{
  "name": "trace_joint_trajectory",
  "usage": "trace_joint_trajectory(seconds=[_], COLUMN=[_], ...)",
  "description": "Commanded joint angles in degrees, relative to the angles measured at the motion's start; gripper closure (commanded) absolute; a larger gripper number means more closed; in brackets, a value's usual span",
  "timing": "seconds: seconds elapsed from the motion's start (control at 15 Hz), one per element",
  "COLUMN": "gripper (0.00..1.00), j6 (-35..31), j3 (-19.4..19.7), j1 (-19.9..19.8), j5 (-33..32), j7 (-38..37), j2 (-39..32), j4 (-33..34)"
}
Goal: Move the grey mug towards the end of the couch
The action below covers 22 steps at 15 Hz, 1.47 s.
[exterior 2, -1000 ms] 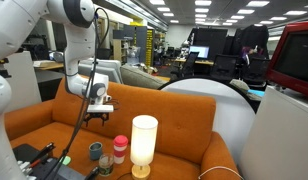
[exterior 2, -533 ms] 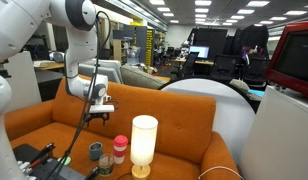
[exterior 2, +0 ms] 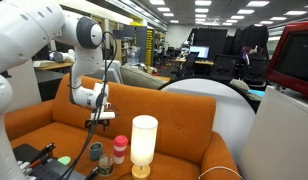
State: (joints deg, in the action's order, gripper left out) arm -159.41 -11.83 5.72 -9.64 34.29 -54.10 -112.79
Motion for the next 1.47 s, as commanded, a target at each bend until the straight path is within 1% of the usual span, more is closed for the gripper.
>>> trace_joint_trajectory(seconds=[0.0, 0.47, 0.67, 0.87, 1.07, 1.13, 1.4], gripper=[0.0, 0.0, 0.0, 0.0, 0.0, 0.0, 0.0], j6=[3.1, 13.9, 17.8, 21.6, 24.3, 21.2, 22.8], j3=[-0.9, -0.5, -0.6, -1.6, -2.1, -0.6, -1.0], j1=[-1.5, -1.8, -1.8, -2.6, -2.7, -1.4, -1.5], j5=[-1.5, -0.9, -0.8, -0.1, 0.2, -0.4, -0.1], j7=[-0.6, 0.4, 1.2, 3.0, 5.0, 2.6, 3.5], j2=[-5.1, -15.7, -19.3, -22.4, -24.9, -23.3, -24.7], j4=[6.3, 21.0, 26.1, 30.4, 34.1, 31.3, 33.5])
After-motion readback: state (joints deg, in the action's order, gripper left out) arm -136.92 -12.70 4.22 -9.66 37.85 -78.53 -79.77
